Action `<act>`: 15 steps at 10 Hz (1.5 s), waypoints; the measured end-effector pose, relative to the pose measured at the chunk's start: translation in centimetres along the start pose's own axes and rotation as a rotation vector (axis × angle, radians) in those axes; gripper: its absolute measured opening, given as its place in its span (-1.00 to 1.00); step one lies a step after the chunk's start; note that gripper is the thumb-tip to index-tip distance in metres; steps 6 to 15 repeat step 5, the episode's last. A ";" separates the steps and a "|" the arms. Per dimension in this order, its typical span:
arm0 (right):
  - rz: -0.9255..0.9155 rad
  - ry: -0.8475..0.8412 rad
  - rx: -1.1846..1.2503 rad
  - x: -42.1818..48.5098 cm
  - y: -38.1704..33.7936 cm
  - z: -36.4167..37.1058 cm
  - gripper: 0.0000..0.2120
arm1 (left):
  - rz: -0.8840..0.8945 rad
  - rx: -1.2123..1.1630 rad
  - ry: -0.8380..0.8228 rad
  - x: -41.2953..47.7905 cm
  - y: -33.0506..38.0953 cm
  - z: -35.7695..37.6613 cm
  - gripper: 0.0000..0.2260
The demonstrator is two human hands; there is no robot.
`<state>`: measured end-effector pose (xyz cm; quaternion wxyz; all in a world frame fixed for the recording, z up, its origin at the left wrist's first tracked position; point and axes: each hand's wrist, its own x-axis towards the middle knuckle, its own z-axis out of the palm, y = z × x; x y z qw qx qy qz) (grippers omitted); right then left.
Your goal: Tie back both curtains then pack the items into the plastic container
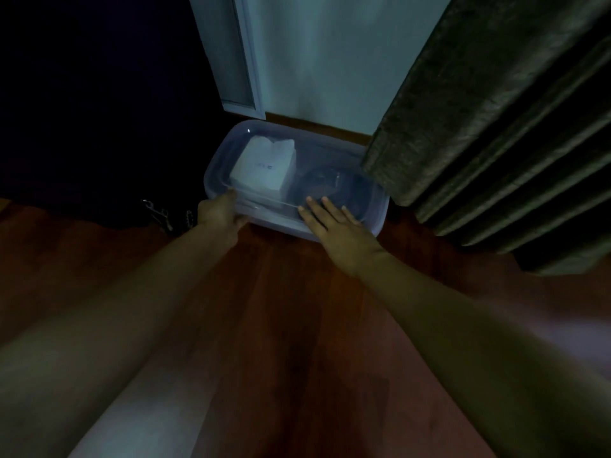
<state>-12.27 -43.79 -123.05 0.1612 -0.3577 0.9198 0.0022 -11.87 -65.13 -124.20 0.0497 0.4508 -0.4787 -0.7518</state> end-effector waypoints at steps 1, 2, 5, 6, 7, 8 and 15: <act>0.023 -0.001 0.004 -0.8 -0.6 -0.8 -0.35 | -0.064 0.058 0.026 -1.4 0.7 -0.5 -0.59; 0.000 -0.036 0.053 -3.3 -2.8 -4.7 -0.40 | -0.130 0.221 0.078 -6.0 3.5 -1.3 -0.60; 0.028 0.006 0.179 -9.2 -8.8 -23.9 -0.35 | 0.141 0.607 0.141 -21.1 17.7 -2.4 -0.49; 0.028 0.006 0.179 -9.2 -8.8 -23.9 -0.35 | 0.141 0.607 0.141 -21.1 17.7 -2.4 -0.49; 0.028 0.006 0.179 -9.2 -8.8 -23.9 -0.35 | 0.141 0.607 0.141 -21.1 17.7 -2.4 -0.49; 0.028 0.006 0.179 -9.2 -8.8 -23.9 -0.35 | 0.141 0.607 0.141 -21.1 17.7 -2.4 -0.49; 0.028 0.006 0.179 -9.2 -8.8 -23.9 -0.35 | 0.141 0.607 0.141 -21.1 17.7 -2.4 -0.49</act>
